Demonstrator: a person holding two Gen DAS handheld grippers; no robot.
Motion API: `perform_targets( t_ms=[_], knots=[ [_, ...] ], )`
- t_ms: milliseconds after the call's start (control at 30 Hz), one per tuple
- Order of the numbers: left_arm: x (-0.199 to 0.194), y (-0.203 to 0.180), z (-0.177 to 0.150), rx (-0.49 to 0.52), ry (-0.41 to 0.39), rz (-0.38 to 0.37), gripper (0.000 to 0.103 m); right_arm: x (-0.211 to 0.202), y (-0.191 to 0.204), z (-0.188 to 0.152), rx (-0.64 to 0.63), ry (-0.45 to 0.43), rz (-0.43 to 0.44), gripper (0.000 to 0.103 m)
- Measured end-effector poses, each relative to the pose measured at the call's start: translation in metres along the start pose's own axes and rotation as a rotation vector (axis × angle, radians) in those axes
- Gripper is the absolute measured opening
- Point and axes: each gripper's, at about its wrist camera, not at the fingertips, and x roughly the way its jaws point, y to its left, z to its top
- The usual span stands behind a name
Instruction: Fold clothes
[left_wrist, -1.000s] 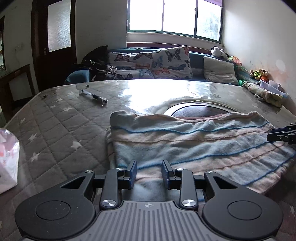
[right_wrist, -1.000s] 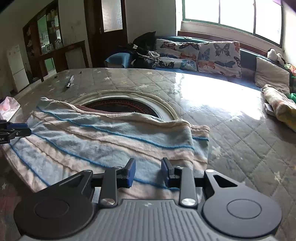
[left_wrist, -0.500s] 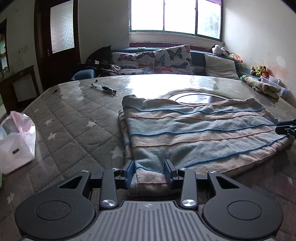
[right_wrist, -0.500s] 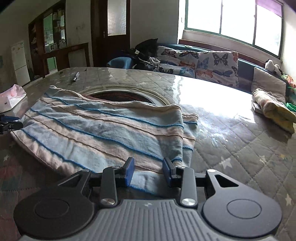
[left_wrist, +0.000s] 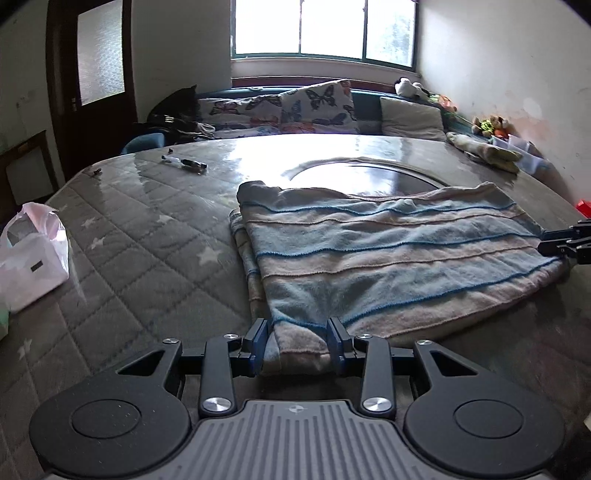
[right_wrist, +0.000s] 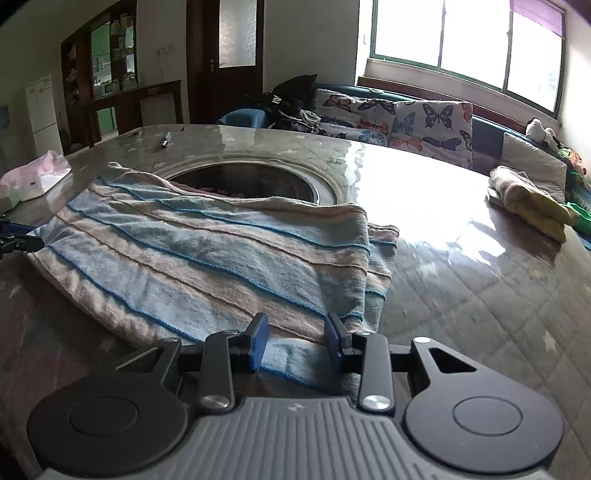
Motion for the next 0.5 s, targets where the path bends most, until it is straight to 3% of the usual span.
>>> perform_targets(
  t_ms=[400, 500],
  knots=[
    [-0.019, -0.015, -0.016, 0.034, 0.013, -0.045, 0.038, -0.043, 0.003, -0.032, 0.015, 0.014, -0.001, 0.034],
    [-0.021, -0.015, -0.017, 0.034, 0.018, -0.052, 0.038, -0.05, -0.009, -0.033, 0.118, 0.001, 0.032, 0.033]
  ],
)
